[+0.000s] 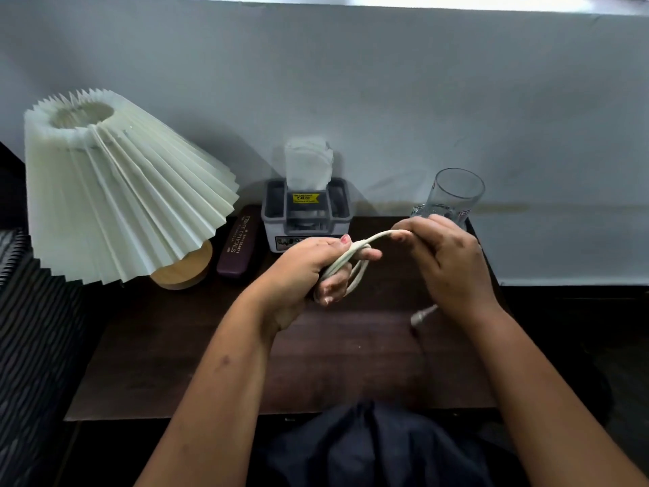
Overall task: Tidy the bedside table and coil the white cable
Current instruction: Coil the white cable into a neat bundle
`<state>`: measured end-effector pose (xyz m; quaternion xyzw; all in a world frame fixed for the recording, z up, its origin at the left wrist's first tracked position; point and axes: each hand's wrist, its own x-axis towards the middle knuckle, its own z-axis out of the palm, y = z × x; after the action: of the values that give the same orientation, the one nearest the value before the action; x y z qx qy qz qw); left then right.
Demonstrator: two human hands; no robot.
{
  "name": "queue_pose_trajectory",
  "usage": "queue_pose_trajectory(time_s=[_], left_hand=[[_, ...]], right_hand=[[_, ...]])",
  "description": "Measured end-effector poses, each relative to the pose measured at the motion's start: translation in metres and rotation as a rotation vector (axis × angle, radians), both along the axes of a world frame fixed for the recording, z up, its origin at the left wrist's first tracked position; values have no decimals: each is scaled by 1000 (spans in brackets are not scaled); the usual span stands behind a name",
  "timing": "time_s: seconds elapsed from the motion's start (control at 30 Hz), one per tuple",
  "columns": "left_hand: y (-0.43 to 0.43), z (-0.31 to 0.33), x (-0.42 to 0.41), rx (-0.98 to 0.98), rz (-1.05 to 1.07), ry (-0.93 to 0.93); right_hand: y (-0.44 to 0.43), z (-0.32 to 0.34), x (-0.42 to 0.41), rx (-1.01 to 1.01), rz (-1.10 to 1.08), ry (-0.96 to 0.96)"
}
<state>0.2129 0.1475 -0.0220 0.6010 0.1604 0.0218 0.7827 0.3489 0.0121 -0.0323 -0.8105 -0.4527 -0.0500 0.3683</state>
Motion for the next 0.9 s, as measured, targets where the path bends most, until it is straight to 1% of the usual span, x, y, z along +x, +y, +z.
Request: queue_pose_trajectory(time_s=[0.1, 0.17, 0.23, 0.3, 0.37, 0.43, 0.47, 0.5, 0.53, 0.6, 0.67, 0.7, 0.73, 0.77, 0.8, 0.83, 0.87, 0.9], left_hand=[[-1, 5, -1, -173, -70, -82], [-1, 5, -1, -272, -60, -161], [-2, 6, 2, -351, 35, -247], [-2, 6, 7, -381, 188, -300], [1, 4, 11, -367, 371, -311], [7, 0, 13, -353, 554, -298], [10, -3, 13, -304, 621, -285], [11, -5, 13, -201, 669, -259], [10, -8, 14, -51, 696, -211], [6, -14, 16, 299, 661, -74], [4, -21, 14, 625, 558, 87], [5, -23, 12, 737, 494, 163], [8, -26, 9, 773, 416, 236], [11, -27, 6, 715, 331, 289], [11, -26, 4, 586, 232, 319], [8, -23, 2, 439, 125, 327], [4, -21, 1, 330, 36, 312], [1, -18, 1, 260, -9, 281]], right_hand=[[3, -9, -1, -28, -19, 101], [7, -14, -5, -33, -32, 163], [13, -17, -12, -61, -15, 274], [17, -21, -23, -173, 31, 355], [20, -23, -34, -345, 78, 330], [23, -19, -47, -493, 139, 250], [25, -15, -55, -532, 179, 201], [26, -11, -62, -556, 217, 142], [28, -6, -69, -571, 246, 72], [29, 0, -78, -574, 296, -69], [29, 4, -78, -535, 358, -202], [27, 5, -75, -467, 396, -286], [26, 7, -71, -399, 409, -357], [24, 9, -67, -323, 397, -352], [21, 10, -60, -260, 383, -267], [17, 12, -52, -206, 377, -142], [15, 11, -44, -153, 376, -15], [13, 10, -37, -91, 368, 87]])
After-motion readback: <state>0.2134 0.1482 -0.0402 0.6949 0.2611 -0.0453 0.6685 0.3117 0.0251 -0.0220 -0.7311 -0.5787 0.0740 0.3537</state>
